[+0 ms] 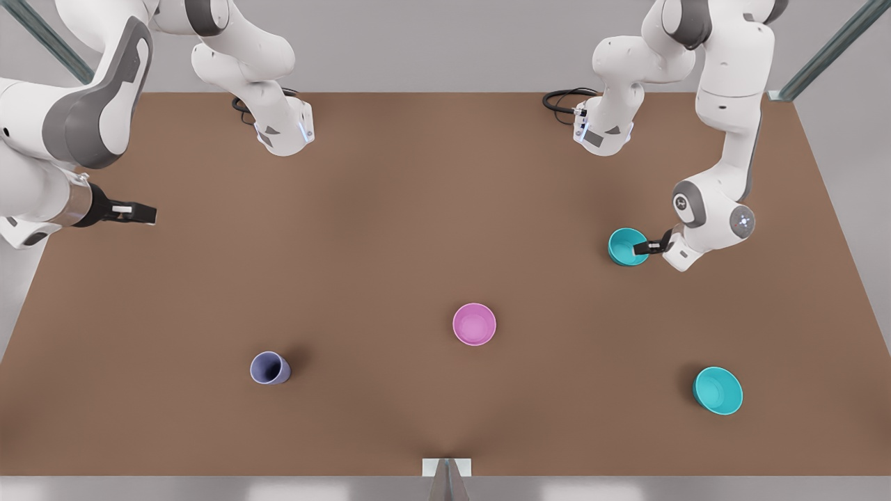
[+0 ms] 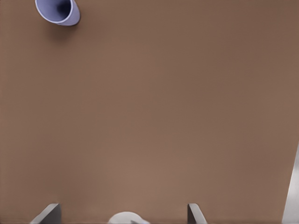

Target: Stack the blue bowl on the pink bowl

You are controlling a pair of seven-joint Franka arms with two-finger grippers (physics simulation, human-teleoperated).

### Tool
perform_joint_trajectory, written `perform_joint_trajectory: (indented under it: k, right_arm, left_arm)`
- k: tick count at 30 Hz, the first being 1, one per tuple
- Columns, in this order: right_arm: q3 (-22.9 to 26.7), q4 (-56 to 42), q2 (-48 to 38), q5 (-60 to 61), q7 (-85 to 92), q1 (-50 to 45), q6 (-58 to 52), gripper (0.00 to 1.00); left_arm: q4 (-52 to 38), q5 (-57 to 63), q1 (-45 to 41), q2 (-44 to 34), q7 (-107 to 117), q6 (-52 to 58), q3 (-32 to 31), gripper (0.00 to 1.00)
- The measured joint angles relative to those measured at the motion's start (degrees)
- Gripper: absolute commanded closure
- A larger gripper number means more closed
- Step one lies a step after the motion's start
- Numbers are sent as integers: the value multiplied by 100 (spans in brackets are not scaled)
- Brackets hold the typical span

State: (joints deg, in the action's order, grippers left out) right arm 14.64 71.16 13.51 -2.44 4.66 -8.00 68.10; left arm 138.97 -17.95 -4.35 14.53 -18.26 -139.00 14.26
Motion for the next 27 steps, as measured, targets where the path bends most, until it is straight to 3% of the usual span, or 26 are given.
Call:
perform_joint_trajectory:
  k: [1,5,7,8,9,11,12,19,22,27]
  right_arm:
    - [0,2,8,4,38,1,-7,0]
    - [-1,4,38,12,171,0,-29,0]
    - [0,4,47,15,227,1,-37,0]
    - [0,1,53,18,253,1,-46,0]
    - [0,-1,61,21,277,1,-54,0]
    - [0,-3,68,25,322,0,-67,0]
    - [0,-6,72,27,343,2,-72,0]
    - [1,-20,110,24,463,10,-85,0]
    - [3,-26,120,16,503,7,-86,0]
    - [8,-50,123,2,559,-2,-80,0]
  left_arm:
    - [0,3,-3,9,-39,-17,-1,27]
    - [-3,-111,-16,44,-190,-62,-25,27]
    - [-7,-160,-28,71,-254,-73,-38,33]
    - [-8,-174,-33,84,-283,-77,-42,42]
    - [-8,-181,-38,90,-307,-82,-44,57]
    - [-8,-194,-40,92,-351,-84,-44,63]
    - [-8,-198,-41,90,-371,-80,-41,77]
    - [-456,-205,-42,-197,-387,313,-22,79]
    - [-1658,-191,-650,36,-195,947,-18,79]
    - [-4534,-220,-1763,1546,531,1824,-483,79]
